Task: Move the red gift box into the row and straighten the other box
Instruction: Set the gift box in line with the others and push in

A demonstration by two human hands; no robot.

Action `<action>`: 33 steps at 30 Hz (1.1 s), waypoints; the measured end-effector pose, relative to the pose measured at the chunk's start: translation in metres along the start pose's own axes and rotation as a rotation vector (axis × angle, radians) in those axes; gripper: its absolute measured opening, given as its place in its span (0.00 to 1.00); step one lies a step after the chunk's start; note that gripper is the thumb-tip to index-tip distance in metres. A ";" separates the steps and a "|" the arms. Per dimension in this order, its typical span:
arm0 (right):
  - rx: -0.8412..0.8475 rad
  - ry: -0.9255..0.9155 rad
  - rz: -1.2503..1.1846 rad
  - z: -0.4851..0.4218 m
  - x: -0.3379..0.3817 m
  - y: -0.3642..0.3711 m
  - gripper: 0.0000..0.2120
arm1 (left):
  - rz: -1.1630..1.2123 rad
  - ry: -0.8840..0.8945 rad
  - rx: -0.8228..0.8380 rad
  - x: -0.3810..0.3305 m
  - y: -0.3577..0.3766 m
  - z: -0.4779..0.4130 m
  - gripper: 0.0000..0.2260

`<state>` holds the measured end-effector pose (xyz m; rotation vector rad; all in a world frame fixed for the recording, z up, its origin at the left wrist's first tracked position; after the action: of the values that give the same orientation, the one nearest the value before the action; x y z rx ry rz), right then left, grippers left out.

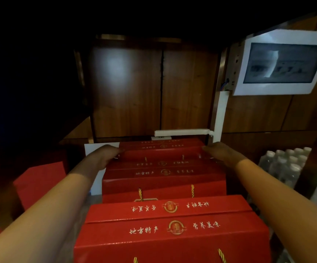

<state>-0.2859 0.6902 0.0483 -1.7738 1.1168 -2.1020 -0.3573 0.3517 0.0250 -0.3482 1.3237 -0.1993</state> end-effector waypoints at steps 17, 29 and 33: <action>-0.064 -0.006 -0.105 0.006 -0.007 0.003 0.17 | 0.090 0.025 -0.029 0.010 -0.008 -0.001 0.13; -0.129 -0.008 -0.071 0.010 -0.010 0.002 0.16 | 0.080 0.008 -0.092 0.012 -0.007 0.014 0.06; -0.107 -0.020 -0.057 0.013 -0.007 0.005 0.16 | 0.064 -0.009 -0.082 0.013 -0.007 0.018 0.06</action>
<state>-0.2736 0.6853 0.0397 -1.8915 1.2092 -2.0875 -0.3364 0.3433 0.0191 -0.3755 1.3344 -0.0898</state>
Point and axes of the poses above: each hand's wrist, its own z-axis away from the middle knuckle, its own y-axis out of the palm, x = y × z, the point moved 9 cm from there along -z, towards the middle knuckle, and after that the axes turned 11 degrees about -x, right-handed, at the moved point
